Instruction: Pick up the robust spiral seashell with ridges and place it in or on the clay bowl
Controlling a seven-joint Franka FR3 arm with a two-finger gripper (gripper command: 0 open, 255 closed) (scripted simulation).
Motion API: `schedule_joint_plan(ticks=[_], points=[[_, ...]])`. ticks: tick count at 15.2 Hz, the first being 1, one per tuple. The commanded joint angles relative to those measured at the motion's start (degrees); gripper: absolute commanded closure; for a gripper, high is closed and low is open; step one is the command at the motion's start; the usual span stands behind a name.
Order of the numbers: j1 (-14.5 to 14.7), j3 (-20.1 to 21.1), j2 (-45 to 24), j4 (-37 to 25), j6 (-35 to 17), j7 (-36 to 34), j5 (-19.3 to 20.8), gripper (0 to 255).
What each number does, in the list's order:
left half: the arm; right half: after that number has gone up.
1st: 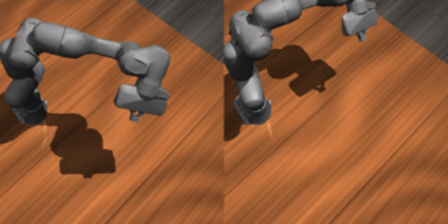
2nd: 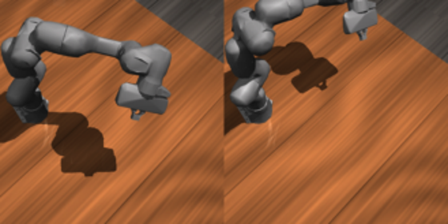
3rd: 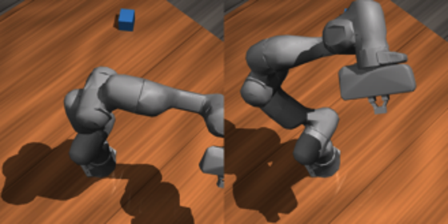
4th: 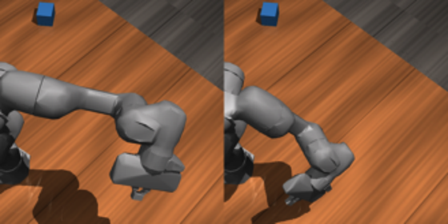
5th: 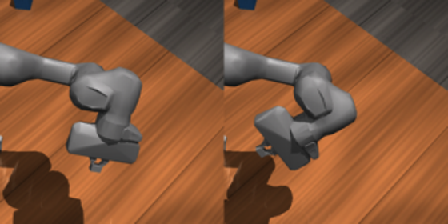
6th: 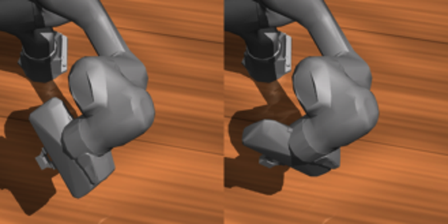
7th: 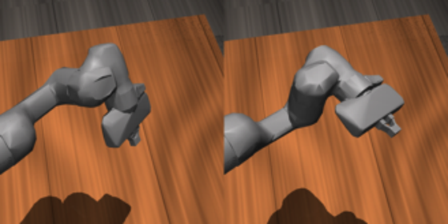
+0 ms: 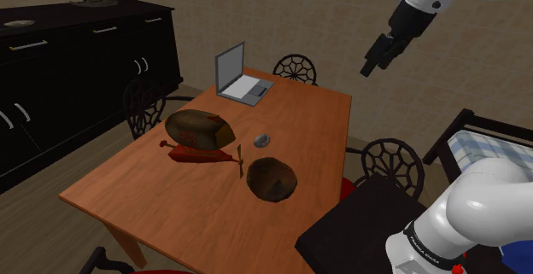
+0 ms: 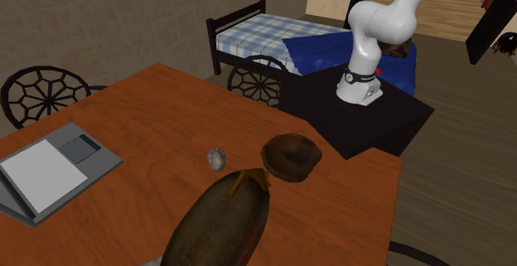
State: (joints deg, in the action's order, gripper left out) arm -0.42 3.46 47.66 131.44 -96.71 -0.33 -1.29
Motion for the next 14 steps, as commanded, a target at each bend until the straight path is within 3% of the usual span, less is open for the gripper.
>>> schedule_joint_plan(ticks=[1, 8, 14], points=[[0.0, 0.0, 0.0, 0.0, 0.0, 0.0, 0.0, 0], [2.2, -5.7, -8.2, 5.2, -12.6, 11.5, 0.7, 0], [4.5, -10.3, -18.6, 5.9, -22.6, 21.9, -0.1, 0]])
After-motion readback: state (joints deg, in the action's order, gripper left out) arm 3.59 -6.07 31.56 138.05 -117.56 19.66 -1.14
